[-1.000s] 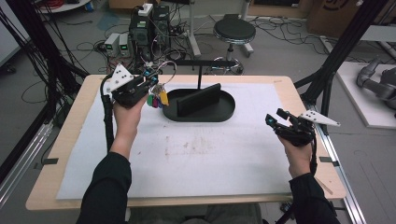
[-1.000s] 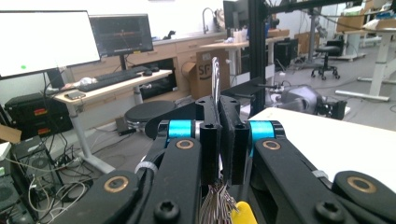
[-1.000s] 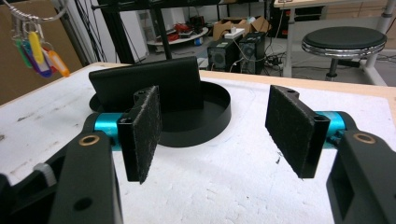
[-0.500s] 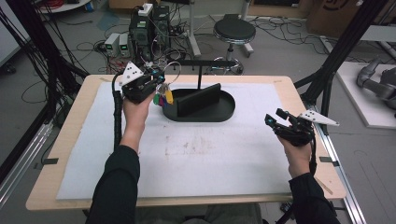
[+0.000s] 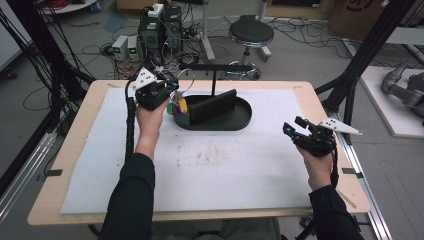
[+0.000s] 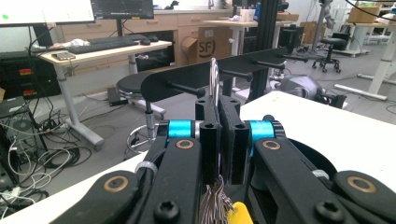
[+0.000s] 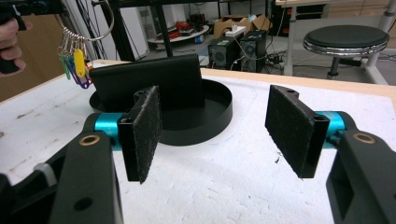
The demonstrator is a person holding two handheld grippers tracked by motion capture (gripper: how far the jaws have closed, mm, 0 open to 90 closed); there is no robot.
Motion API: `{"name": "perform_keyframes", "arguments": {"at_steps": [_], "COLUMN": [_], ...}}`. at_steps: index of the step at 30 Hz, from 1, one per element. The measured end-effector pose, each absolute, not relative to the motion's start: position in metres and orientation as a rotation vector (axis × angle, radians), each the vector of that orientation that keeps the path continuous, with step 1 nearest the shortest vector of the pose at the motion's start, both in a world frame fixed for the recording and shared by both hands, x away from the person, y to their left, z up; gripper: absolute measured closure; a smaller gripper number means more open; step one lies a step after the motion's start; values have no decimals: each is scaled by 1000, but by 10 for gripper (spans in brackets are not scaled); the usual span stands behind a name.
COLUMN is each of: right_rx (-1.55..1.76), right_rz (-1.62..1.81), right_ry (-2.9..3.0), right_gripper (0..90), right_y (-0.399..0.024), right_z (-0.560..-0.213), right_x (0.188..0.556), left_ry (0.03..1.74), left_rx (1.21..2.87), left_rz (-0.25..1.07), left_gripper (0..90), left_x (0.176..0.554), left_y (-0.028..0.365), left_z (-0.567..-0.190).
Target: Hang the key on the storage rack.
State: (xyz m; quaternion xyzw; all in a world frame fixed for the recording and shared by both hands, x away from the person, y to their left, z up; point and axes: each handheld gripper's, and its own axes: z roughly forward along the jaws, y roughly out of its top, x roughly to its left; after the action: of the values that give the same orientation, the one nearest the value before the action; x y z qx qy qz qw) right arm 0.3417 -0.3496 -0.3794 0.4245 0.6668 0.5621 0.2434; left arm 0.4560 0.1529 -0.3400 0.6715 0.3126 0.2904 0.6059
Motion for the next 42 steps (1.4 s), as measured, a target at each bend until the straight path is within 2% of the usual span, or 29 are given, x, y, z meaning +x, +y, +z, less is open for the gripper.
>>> {"name": "perform_keyframes", "arguments": {"at_steps": [31, 39, 42], "right_rx": [1159, 1162, 1164], "right_rz": [1529, 1529, 1529], "right_ry": [1831, 1831, 1831], "right_gripper": [369, 369, 369], "right_y": [-350, -351, -351], "right_z": [-380, -381, -381], "right_x": [343, 343, 343], "left_ry": [836, 845, 844], "left_rx": [1554, 1554, 1561], "left_rz": [643, 640, 636], "left_gripper": [858, 723, 605], "left_x": [473, 468, 462], "left_y": [151, 153, 154], "left_z": [-358, -353, -347]}}
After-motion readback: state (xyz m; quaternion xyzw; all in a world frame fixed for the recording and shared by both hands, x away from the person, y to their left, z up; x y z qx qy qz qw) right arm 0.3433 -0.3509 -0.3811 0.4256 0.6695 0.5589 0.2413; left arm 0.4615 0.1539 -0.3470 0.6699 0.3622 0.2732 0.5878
